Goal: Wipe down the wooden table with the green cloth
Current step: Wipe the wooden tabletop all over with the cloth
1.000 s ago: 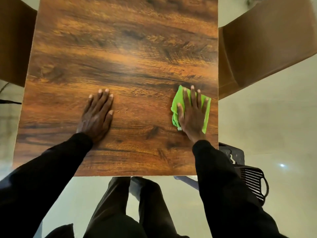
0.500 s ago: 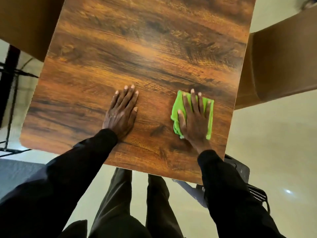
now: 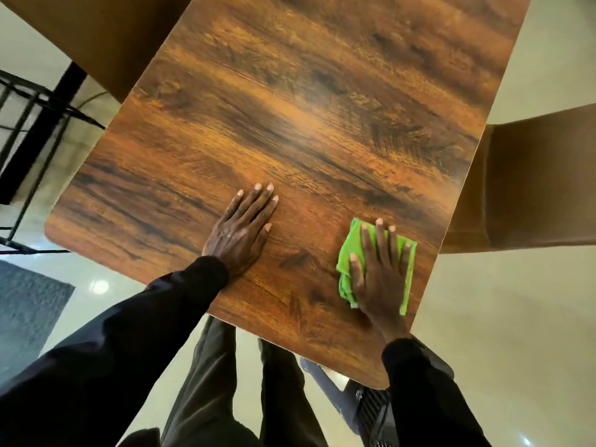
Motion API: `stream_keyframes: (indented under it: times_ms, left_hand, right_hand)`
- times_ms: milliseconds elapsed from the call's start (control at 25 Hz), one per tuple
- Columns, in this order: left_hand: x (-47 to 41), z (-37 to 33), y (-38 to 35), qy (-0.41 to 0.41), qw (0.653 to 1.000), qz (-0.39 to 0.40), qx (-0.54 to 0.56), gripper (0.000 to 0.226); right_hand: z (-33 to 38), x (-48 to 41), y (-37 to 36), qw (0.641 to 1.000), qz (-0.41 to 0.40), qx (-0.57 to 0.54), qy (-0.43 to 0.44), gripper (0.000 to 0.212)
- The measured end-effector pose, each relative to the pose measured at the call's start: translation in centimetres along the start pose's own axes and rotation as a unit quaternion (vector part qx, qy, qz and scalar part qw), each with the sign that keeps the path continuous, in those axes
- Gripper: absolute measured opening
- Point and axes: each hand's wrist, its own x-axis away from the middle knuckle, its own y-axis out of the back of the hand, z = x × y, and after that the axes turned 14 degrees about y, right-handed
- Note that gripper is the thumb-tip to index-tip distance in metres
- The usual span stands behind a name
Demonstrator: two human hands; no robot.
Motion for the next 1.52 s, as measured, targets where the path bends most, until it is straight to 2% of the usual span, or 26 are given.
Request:
stream_keyframes:
  times_ms: [120, 200, 280, 360, 440, 520, 680, 720, 800, 960, 1000, 1080, 1160, 1240, 1360, 1440, 1520]
  left_hand:
    - [1.0, -0.5, 0.0, 0.023, 1.0, 0.006, 0.005, 0.057]
    - [1.6, -0.5, 0.0, 0.046, 0.999, 0.017, 0.01, 0.058]
    - [2.2, -0.3, 0.1, 0.075, 0.997, 0.017, 0.021, 0.059]
    - [2.9, 0.2, 0.2, 0.11, 0.993, -0.004, 0.037, 0.058]
    - [4.0, 1.4, 0.5, 0.15, 0.987, -0.02, 0.05, 0.058]
    - [5.1, 3.3, 1.0, 0.191, 0.979, -0.039, 0.054, 0.058]
    - [6.4, 7.6, 2.5, 0.284, 0.955, -0.062, 0.064, 0.061]
    - [6.4, 8.9, 3.0, 0.312, 0.945, -0.067, 0.067, 0.061]
    - [6.4, 11.5, 4.0, 0.343, 0.933, -0.077, 0.071, 0.062]
    - [6.9, 15.8, 5.8, 0.364, 0.924, -0.082, 0.088, 0.061]
    - [7.0, 15.9, 5.8, 0.366, 0.922, -0.082, 0.094, 0.061]
    - [7.0, 15.6, 5.7, 0.375, 0.919, -0.087, 0.091, 0.06]
    - [6.9, 15.9, 5.7, 0.38, 0.916, -0.086, 0.09, 0.059]
    - [7.0, 16.2, 5.7, 0.377, 0.919, -0.076, 0.089, 0.059]
    - [7.0, 16.8, 5.7, 0.369, 0.924, -0.06, 0.078, 0.058]
    - [7.2, 17.6, 6.0, 0.346, 0.935, -0.042, 0.069, 0.06]
    - [6.7, 19.3, 6.8, 0.316, 0.946, -0.013, 0.069, 0.062]
  right_hand:
    - [-1.1, -7.1, 0.7, 0.999, -0.025, 0.006, -0.044, 0.063]
    - [0.3, -11.5, 0.8, 1.0, -0.019, -0.003, -0.016, 0.063]
    - [2.7, -12.7, 0.3, 0.996, 0.003, -0.003, 0.084, 0.065]
    - [4.3, -11.2, -0.4, 0.975, 0.029, 0.003, 0.221, 0.068]
    - [4.6, -9.5, -0.8, 0.955, 0.045, 0.006, 0.292, 0.069]
    - [4.7, -10.5, -0.7, 0.964, 0.032, 0.007, 0.266, 0.066]
    - [9.6, -18.8, -0.8, 0.99, -0.011, 0.019, 0.142, 0.062]
    - [11.7, -21.1, -1.0, 0.989, -0.008, 0.017, 0.146, 0.062]
    - [15.5, -23.7, -1.3, 0.978, 0.012, 0.021, 0.209, 0.064]
    - [17.2, -21.4, -2.6, 0.896, 0.044, 0.017, 0.441, 0.067]
    - [16.4, -20.6, -2.6, 0.89, 0.048, 0.019, 0.453, 0.067]
    - [16.6, -21.0, -2.4, 0.915, 0.04, 0.016, 0.402, 0.066]
    - [20.0, -23.7, -2.7, 0.949, 0.024, 0.027, 0.312, 0.065]
    - [24.6, -26.5, -3.0, 0.96, 0.018, 0.026, 0.278, 0.066]
    - [29.4, -27.1, -3.4, 0.934, 0.04, 0.011, 0.355, 0.068]
    - [29.1, -23.9, -3.9, 0.893, 0.057, 0.022, 0.445, 0.07]
    - [26.6, -19.8, -3.9, 0.864, 0.082, 0.03, 0.496, 0.071]
